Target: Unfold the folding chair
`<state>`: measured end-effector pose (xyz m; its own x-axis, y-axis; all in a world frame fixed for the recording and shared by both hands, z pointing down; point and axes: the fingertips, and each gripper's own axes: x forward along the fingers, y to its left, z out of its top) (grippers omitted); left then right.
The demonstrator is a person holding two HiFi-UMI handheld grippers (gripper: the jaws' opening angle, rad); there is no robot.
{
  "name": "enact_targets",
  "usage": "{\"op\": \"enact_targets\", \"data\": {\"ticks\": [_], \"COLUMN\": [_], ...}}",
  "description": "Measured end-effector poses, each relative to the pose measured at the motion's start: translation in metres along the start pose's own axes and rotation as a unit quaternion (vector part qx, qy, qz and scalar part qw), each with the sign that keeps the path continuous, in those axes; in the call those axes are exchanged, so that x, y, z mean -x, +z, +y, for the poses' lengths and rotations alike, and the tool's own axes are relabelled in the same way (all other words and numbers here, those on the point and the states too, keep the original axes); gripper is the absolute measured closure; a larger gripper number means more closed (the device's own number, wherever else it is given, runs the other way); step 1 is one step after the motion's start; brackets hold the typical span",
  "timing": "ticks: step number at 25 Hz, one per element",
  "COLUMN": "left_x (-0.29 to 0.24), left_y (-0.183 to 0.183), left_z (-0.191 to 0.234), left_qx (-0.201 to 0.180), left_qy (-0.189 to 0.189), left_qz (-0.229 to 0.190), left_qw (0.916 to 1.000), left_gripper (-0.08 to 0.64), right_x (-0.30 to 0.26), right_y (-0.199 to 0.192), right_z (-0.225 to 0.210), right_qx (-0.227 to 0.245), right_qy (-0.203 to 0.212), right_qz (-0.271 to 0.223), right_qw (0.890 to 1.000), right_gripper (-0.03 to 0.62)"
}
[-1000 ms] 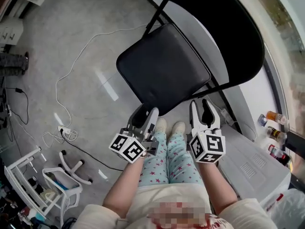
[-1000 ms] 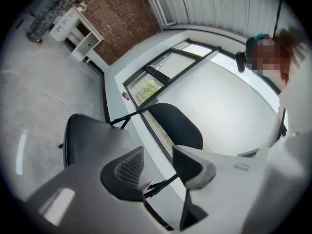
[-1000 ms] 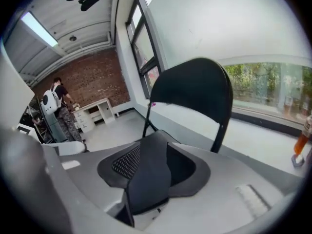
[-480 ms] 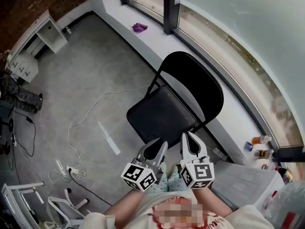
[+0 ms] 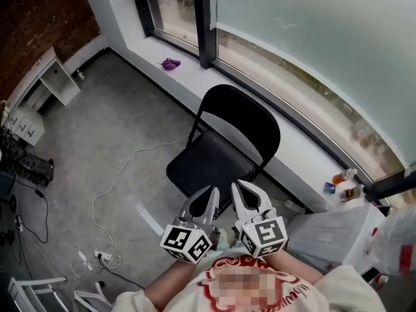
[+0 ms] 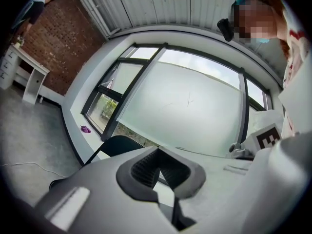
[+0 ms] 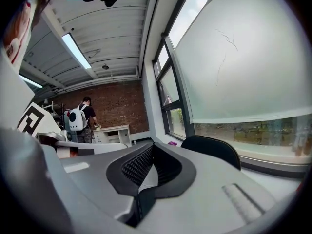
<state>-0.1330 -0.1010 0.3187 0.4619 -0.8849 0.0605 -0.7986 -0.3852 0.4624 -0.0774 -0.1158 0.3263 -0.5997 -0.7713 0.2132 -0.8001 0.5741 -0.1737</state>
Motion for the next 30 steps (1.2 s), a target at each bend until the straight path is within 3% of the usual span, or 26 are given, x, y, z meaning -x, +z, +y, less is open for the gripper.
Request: {"op": "enact_targets", "data": {"ticks": [6,15,30], "left_x": [0.003,0.025,0.117], "left_y": [-0.003,-0.001,-0.111], "left_z": [-0.021,-0.061,-0.206], "left_qx": [-0.032,-0.057,-0.031], "left_qy": [-0.008,-0.012,0.014], "left_qz": [0.010,-0.006,0.001], "left_qw": [0.9994,0.9983,0.9994], "left_gripper": [0.552,0.552,0.552], "right_x": [0.024,0.073,0.267], "right_y": [0.010,0.022,-0.037], "right_z": [-0.002,0.005,0.007], "right_qx": [0.006,0.005,0.018], "right_qy": [-0.015,0.001,0.018], "right_qz": [-0.022,-0.048,-0.029], "right_qw": [1.000,0.999,0.999], "right_gripper": [0.569,0.569,0.569]}}
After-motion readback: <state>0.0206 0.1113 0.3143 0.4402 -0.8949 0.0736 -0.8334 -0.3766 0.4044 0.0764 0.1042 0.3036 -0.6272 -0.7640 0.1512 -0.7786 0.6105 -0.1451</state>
